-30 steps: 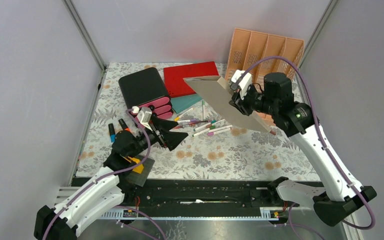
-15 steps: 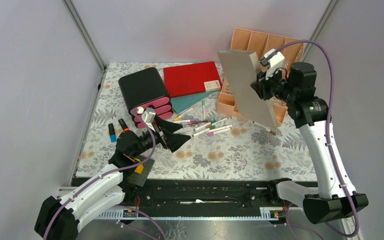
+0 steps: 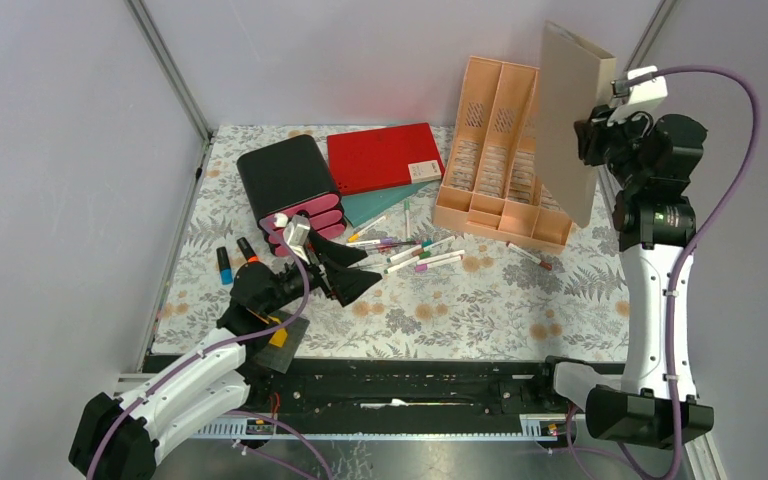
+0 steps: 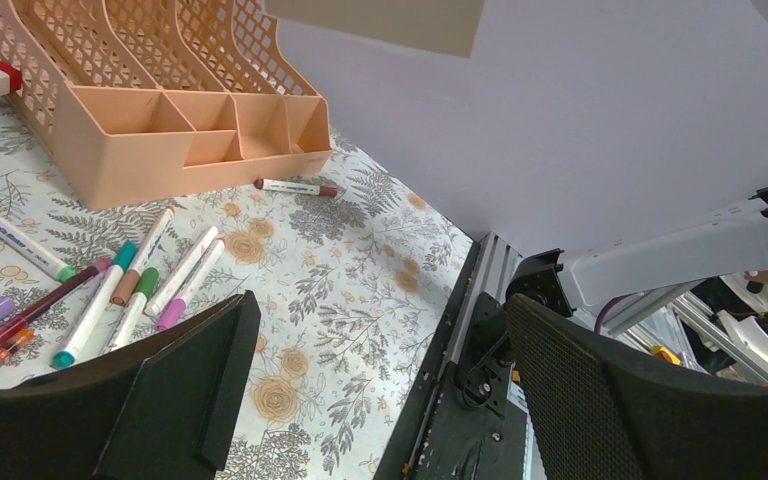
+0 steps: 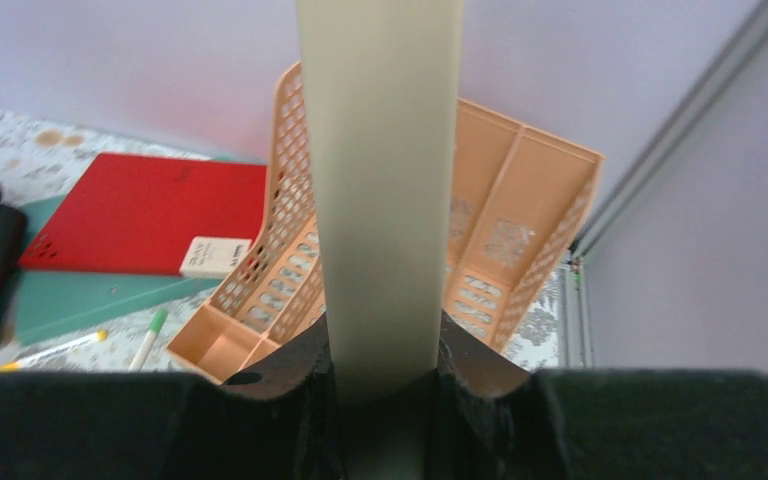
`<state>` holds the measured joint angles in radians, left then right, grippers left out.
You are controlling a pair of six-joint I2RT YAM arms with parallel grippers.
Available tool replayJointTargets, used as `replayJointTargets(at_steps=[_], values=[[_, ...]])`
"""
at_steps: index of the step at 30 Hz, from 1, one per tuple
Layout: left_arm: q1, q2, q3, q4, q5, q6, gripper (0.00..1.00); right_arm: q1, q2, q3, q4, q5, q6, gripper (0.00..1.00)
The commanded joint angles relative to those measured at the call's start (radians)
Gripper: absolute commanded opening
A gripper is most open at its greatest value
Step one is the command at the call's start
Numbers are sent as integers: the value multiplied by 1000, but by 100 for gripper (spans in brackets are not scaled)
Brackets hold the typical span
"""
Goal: Organize the desk
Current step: Pick up the folder from the center of the board, then place the folder in the storage box.
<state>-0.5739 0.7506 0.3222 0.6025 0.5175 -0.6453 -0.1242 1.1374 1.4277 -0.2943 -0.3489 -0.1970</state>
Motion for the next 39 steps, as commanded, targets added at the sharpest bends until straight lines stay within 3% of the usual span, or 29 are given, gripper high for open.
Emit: replayJointTargets(at_steps=[1, 16, 27, 34, 39], values=[[5, -1, -7, 85, 27, -22, 99, -49, -41, -26, 209, 67, 50, 0], [5, -25, -12, 64, 15, -16, 99, -170, 4, -180, 463, 141, 83, 0], [5, -22, -17, 61, 6, -8, 99, -172, 118, -372, 870, 136, 191, 0], [5, 6, -12, 75, 11, -14, 99, -172, 163, -572, 1272, 135, 229, 0], [6, 18, -7, 72, 13, -15, 99, -172, 227, -637, 1431, 127, 239, 0]])
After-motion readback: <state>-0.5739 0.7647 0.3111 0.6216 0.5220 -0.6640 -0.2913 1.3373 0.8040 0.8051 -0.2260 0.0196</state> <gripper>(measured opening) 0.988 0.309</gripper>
